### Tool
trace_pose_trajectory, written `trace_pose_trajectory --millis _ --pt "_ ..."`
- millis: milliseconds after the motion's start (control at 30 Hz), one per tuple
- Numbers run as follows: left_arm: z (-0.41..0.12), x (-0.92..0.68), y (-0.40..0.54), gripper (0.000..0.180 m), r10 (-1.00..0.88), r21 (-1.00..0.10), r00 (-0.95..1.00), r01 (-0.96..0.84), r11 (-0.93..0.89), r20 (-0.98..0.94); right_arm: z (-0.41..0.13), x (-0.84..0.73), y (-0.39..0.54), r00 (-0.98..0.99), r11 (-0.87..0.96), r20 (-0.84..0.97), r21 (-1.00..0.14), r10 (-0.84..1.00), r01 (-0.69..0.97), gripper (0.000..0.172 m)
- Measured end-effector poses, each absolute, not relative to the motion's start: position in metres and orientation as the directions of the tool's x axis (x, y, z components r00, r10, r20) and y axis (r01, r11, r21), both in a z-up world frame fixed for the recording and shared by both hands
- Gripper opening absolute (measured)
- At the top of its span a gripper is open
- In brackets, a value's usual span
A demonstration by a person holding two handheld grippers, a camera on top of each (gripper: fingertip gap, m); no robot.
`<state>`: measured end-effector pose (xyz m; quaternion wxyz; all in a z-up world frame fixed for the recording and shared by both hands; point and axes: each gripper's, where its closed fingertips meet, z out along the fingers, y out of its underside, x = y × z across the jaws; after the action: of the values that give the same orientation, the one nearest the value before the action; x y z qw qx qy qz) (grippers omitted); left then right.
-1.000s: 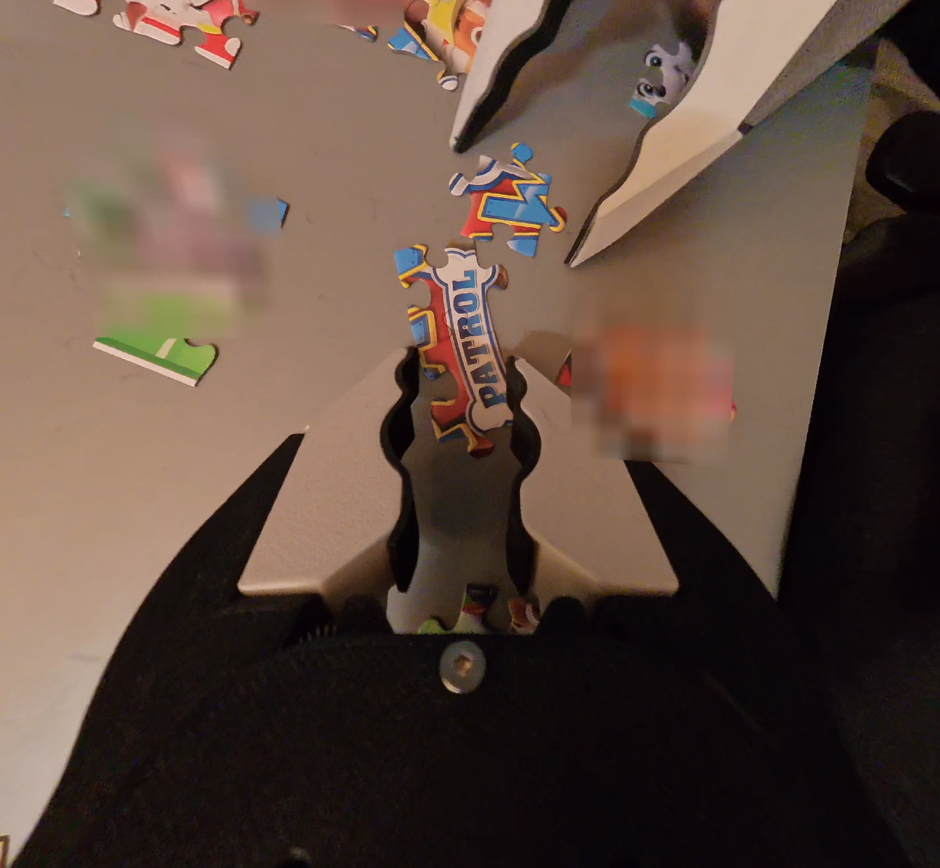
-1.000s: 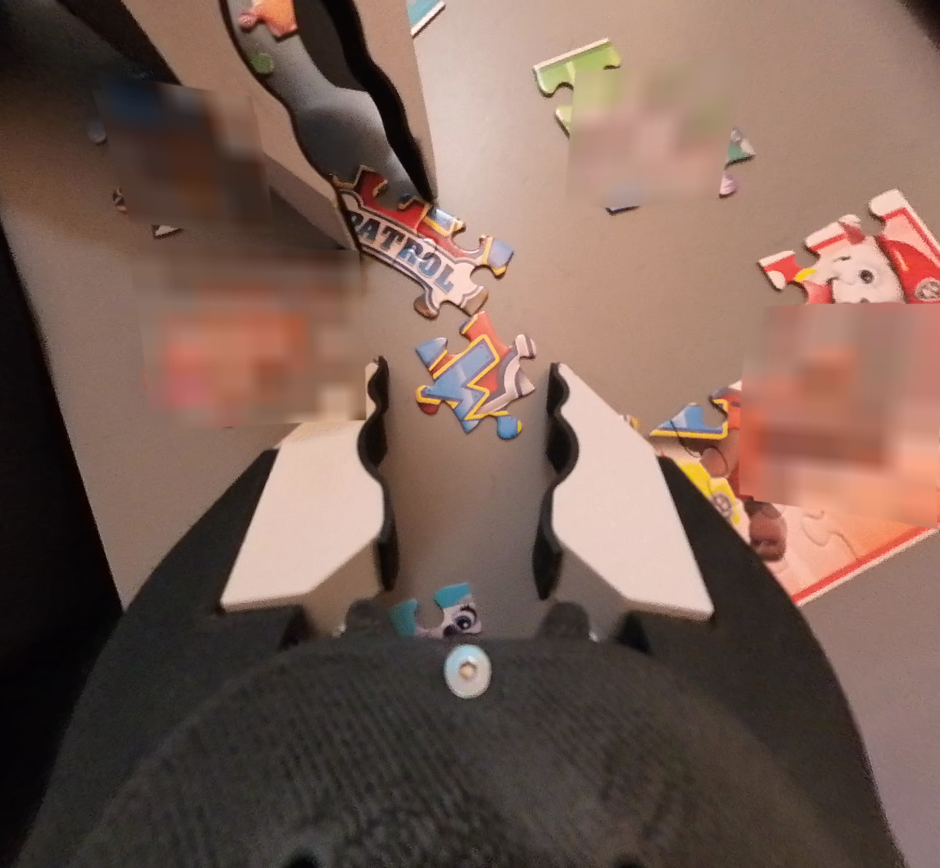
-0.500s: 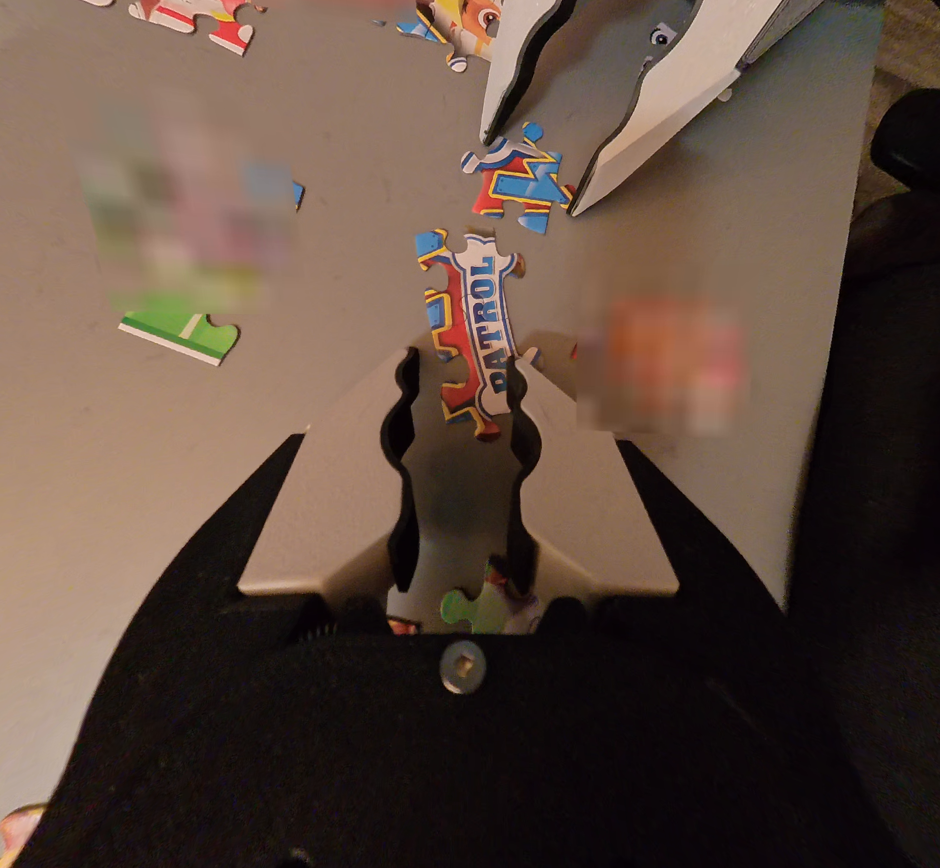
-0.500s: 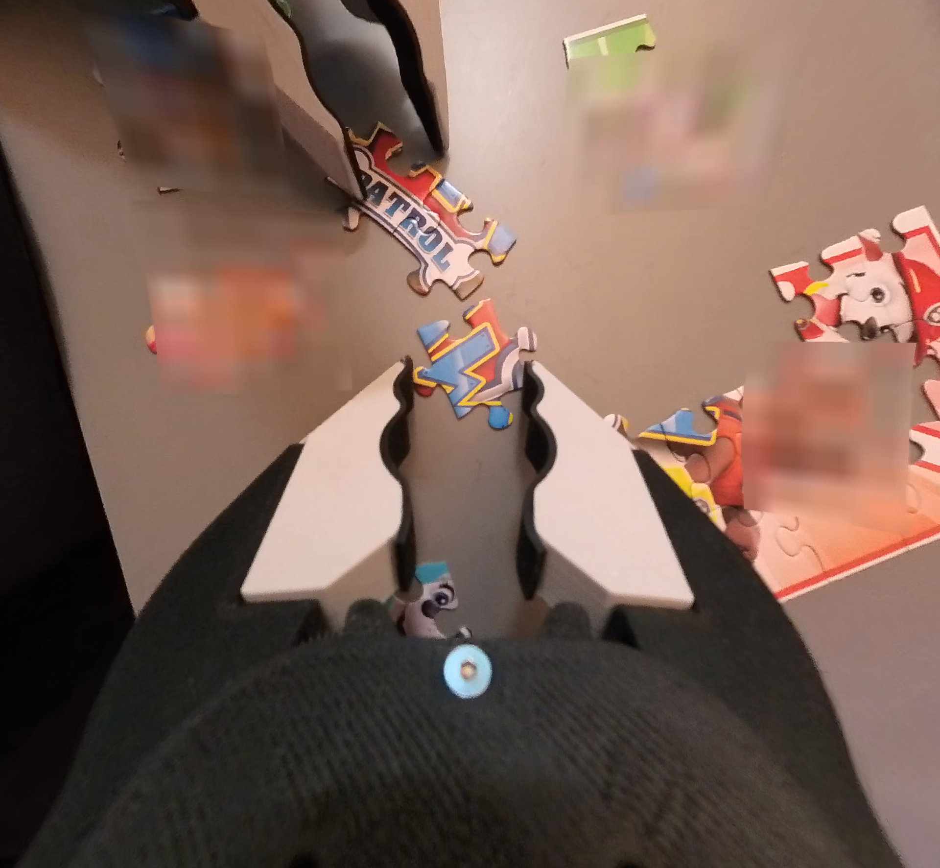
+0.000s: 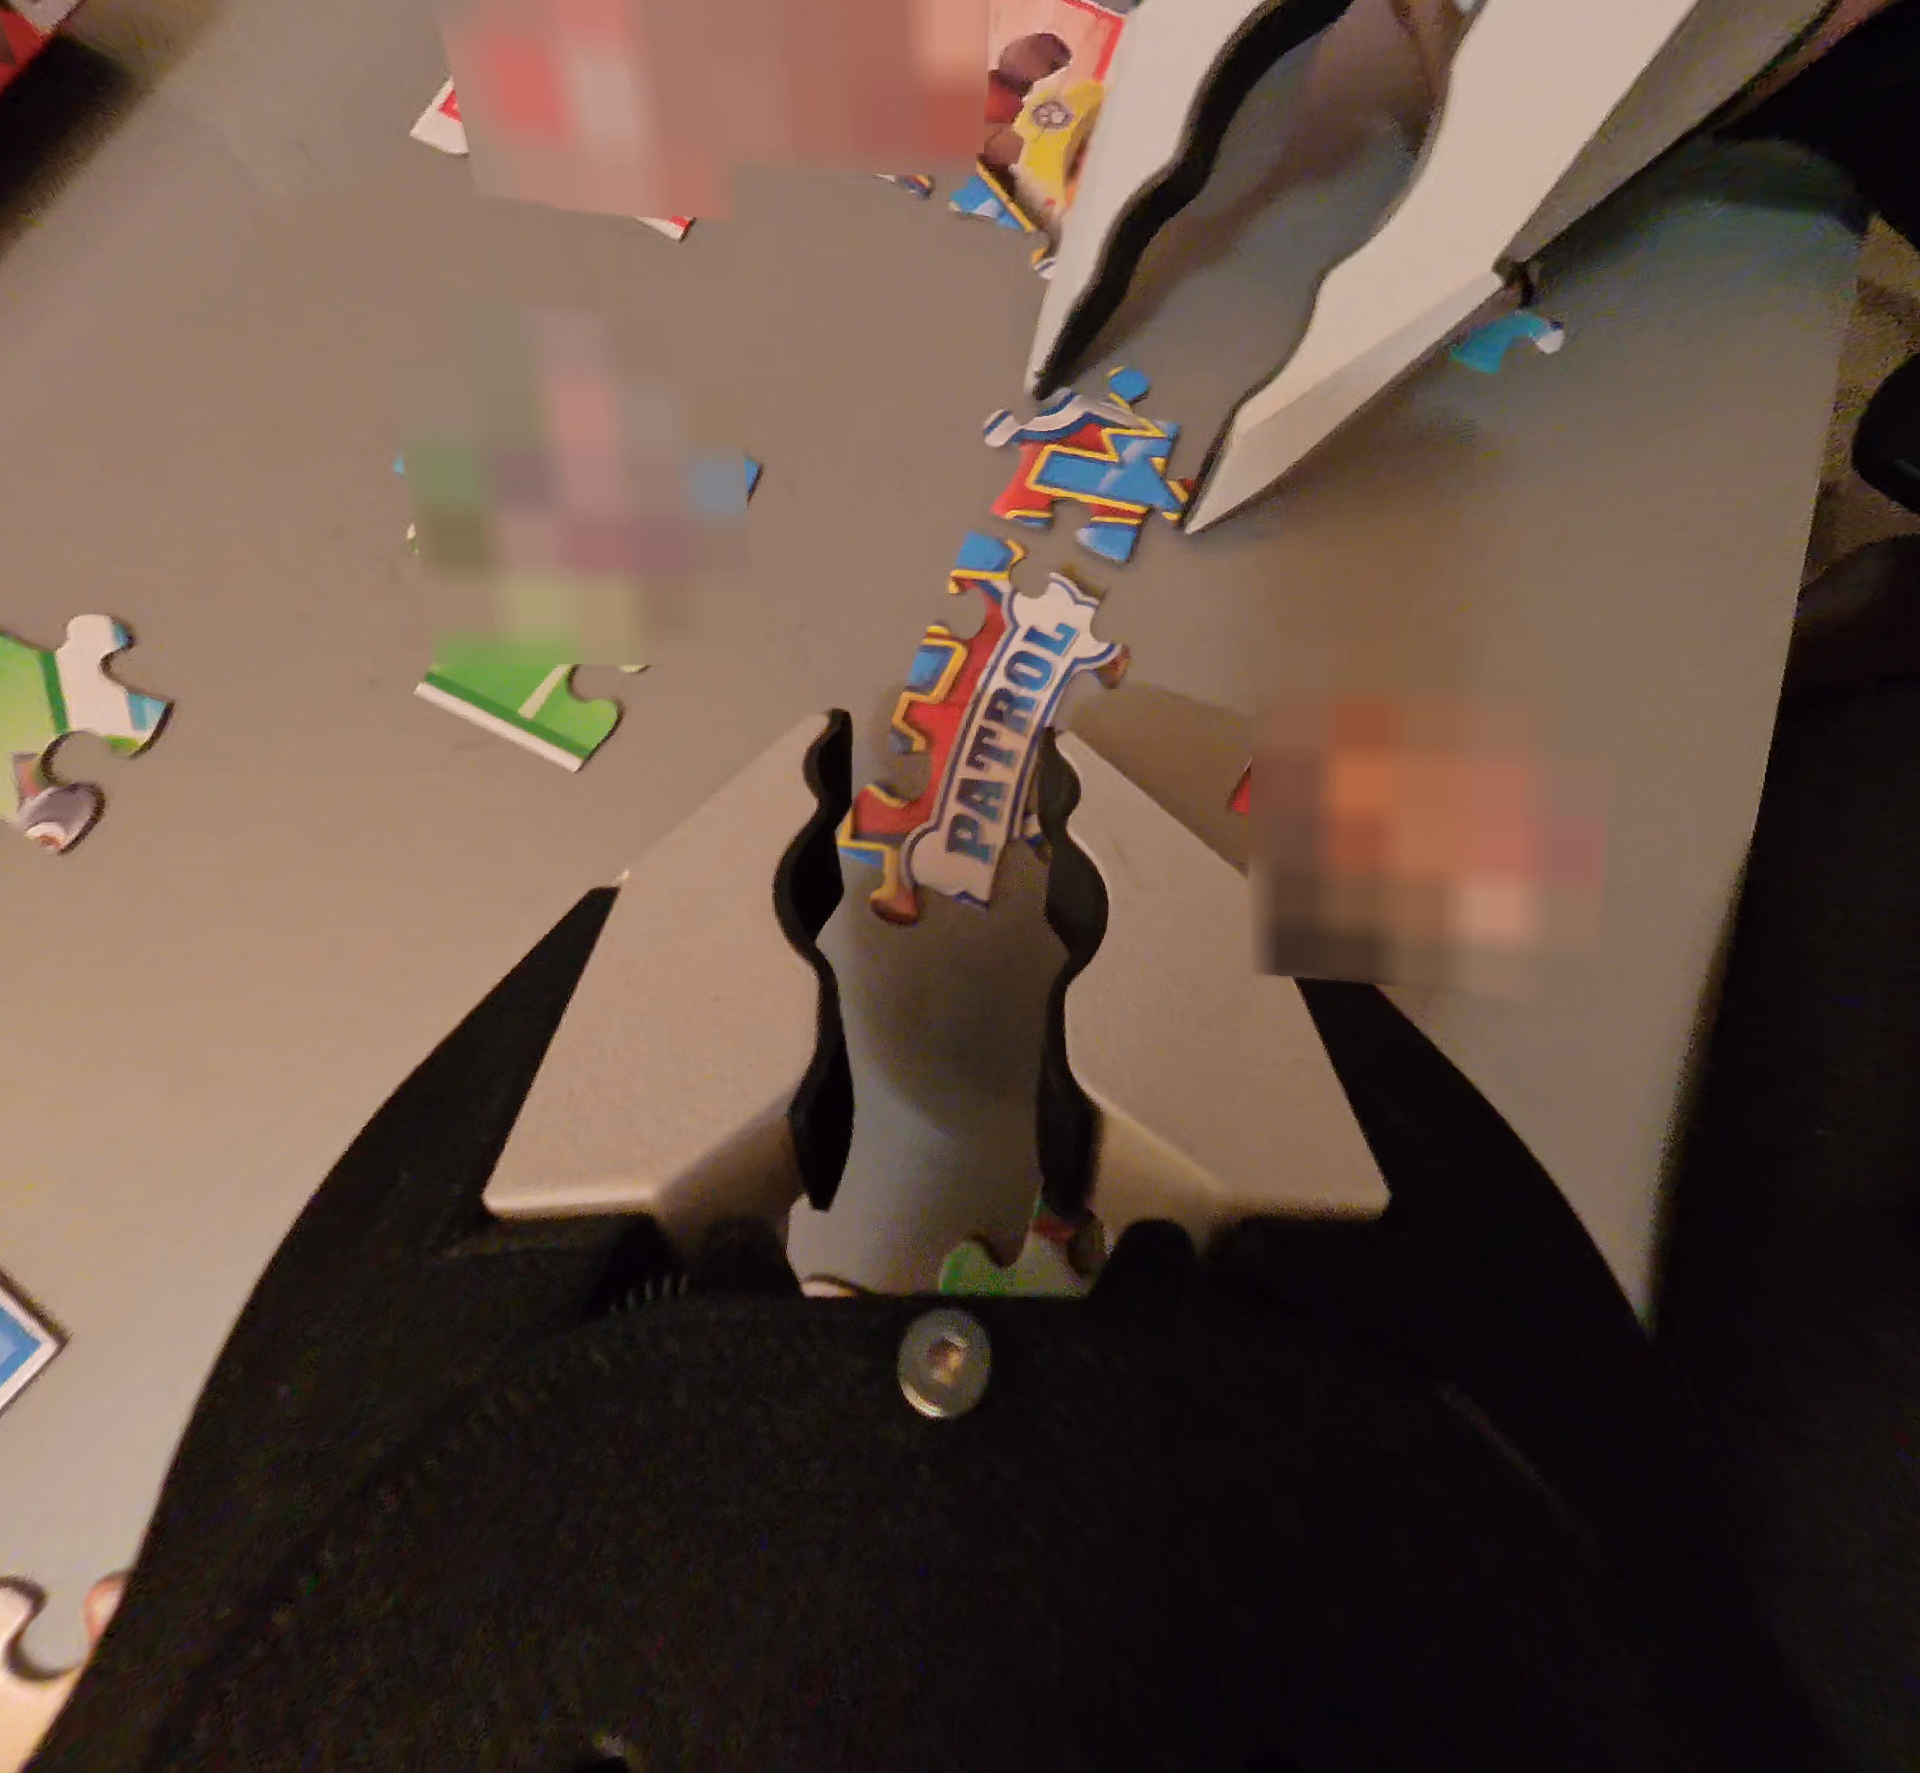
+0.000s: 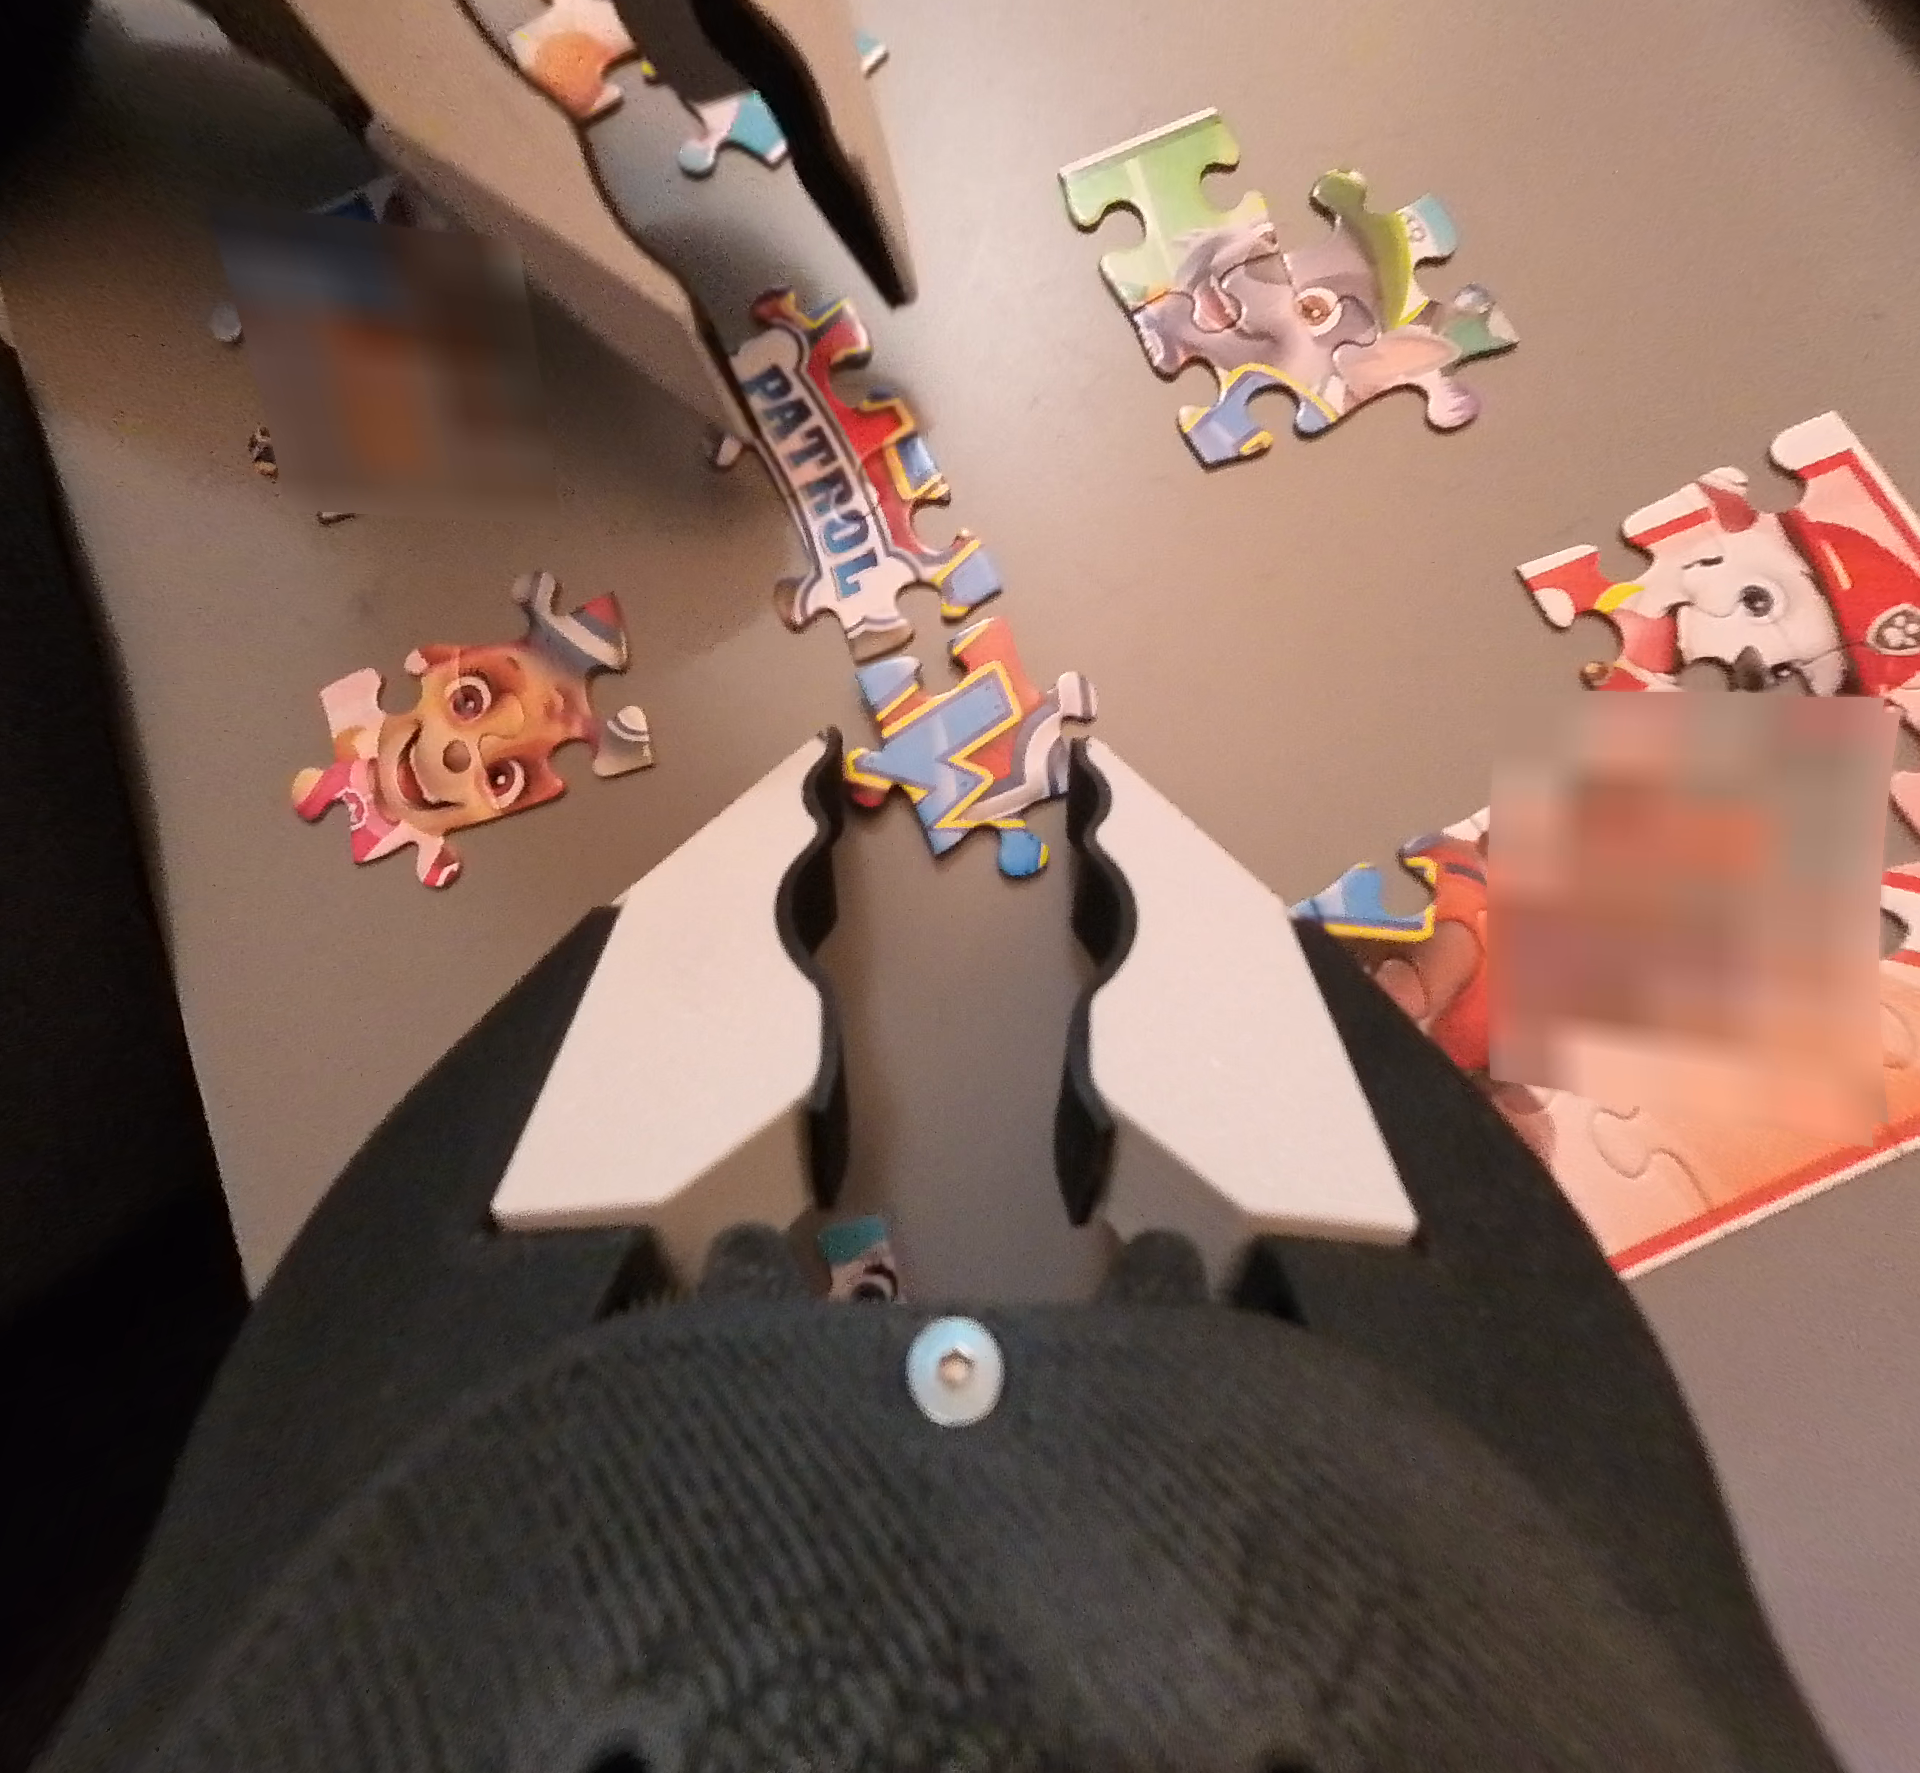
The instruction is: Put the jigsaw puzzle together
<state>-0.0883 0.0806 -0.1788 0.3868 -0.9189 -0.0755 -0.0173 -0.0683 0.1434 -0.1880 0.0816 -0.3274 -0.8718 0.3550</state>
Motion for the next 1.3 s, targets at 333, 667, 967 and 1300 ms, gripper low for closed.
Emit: trace_pose_trajectory --millis 333,667,967,1300 --pt "-0.193 -0.077 0.089 0.028 0.079 -0.672 0.995 0.1 -0.734 0.061 -0.174 -0.085 0.14 -0.769 0.517 -0.068 -0.702 0.635 0.489 0.041" --pt "-0.193 -0.07 0.09 0.027 0.023 -0.679 0.996 0.077 -0.73 0.088 -0.19 -0.076 0.148 -0.783 0.567 -0.089 -0.641 0.615 0.518 0.065" --pt "-0.193 -0.069 0.089 0.027 0.018 -0.68 0.996 0.075 -0.73 0.09 -0.192 -0.077 0.149 -0.794 0.652 0.019 -0.583 0.608 0.485 0.041" --pt "-0.193 -0.069 0.089 0.027 0.017 -0.68 0.996 0.07 -0.73 0.084 -0.18 -0.083 0.154 -0.758 0.583 0.015 -0.648 0.653 0.49 0.032"
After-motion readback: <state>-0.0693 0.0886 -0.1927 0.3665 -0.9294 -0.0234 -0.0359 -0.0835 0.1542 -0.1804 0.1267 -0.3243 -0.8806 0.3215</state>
